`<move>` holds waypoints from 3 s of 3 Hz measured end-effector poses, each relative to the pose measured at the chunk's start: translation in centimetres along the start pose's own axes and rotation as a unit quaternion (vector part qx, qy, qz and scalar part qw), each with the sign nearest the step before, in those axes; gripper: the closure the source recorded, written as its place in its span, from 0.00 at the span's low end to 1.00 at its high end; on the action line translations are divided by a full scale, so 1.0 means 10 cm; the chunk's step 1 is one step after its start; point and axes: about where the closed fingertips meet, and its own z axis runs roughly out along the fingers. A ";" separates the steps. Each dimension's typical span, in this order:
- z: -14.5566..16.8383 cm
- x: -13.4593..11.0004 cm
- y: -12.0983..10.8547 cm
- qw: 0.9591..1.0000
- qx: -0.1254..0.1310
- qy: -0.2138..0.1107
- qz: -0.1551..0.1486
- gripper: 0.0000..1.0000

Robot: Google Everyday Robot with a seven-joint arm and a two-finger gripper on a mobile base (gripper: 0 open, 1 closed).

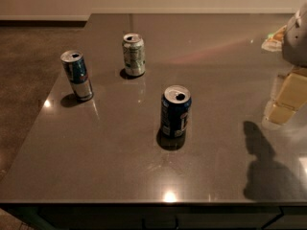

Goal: Knock pepsi can over

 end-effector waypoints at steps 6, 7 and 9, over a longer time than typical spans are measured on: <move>0.75 -0.95 0.21 0.984 -0.047 -0.172 0.020 0.00; 0.89 -1.11 0.20 0.978 -0.063 -0.195 0.029 0.00; 1.08 -1.32 0.24 0.968 -0.078 -0.237 0.035 0.00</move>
Offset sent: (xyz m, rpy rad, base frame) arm 0.0055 0.0042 -0.0046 0.0475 0.0648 0.0100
